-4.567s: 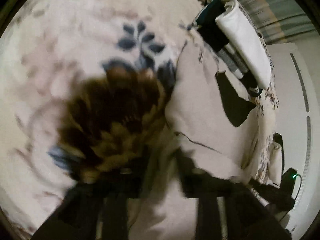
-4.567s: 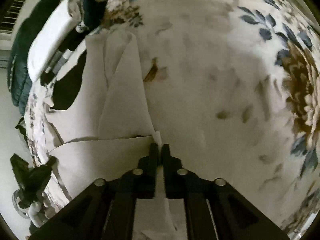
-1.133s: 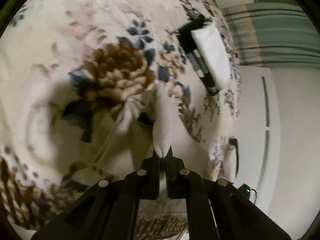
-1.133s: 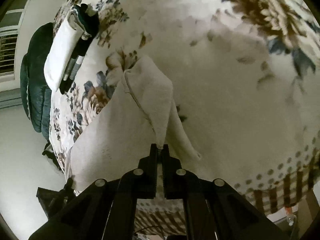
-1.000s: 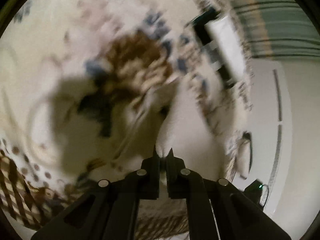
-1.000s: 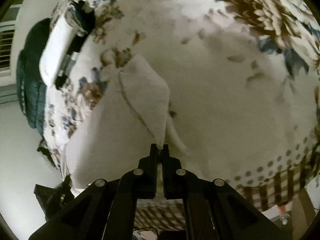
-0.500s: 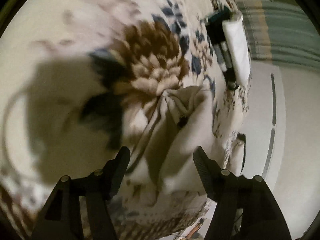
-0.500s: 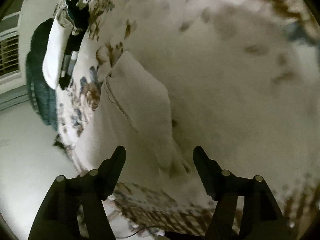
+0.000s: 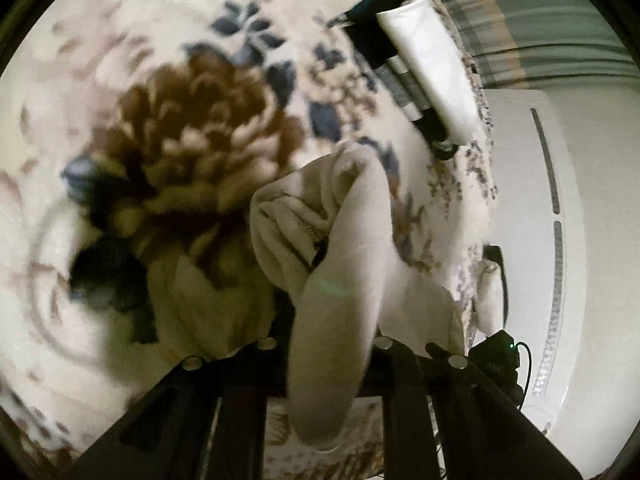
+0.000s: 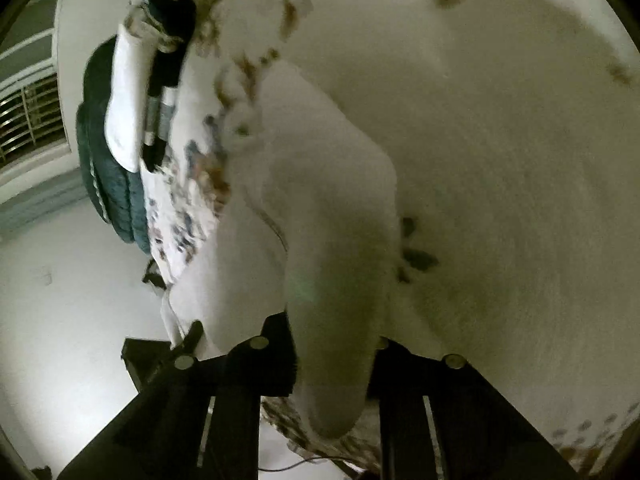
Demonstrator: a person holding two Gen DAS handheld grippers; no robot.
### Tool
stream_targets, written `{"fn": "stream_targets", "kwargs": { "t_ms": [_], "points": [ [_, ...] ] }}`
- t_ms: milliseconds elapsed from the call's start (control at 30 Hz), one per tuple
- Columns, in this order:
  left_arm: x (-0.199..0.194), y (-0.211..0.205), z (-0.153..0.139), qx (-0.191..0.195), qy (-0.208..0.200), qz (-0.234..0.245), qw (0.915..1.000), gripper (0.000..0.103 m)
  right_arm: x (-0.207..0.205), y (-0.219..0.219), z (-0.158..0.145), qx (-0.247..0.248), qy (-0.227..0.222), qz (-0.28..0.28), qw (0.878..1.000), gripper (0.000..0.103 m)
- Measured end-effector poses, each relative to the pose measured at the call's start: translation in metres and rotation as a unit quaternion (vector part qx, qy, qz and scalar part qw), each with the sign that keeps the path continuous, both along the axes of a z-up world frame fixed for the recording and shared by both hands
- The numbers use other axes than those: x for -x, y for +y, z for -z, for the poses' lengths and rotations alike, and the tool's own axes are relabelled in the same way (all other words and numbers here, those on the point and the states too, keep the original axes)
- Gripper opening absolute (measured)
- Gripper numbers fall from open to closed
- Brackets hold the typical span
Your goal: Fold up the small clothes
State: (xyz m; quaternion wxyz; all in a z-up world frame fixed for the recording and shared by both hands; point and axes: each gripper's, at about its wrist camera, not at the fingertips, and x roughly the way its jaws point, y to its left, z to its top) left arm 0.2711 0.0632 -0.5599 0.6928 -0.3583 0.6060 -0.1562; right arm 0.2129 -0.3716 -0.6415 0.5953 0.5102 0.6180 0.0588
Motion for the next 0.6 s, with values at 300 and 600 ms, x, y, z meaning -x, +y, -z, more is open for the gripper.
{"fn": "stream_targets", "kwargs": {
  "t_ms": [300,600],
  "points": [
    [-0.076,-0.002,-0.078,-0.001,-0.059,0.014,0.9982,0.012,-0.068,0.010,-0.108,0.041,-0.069,-0.028,0.996,0.015],
    [-0.240,-0.012,-0.149,-0.015,-0.164,-0.003,0.9864,0.012,-0.247,0.023,-0.200,0.076,-0.178,-0.048,0.980,0.015]
  ]
}}
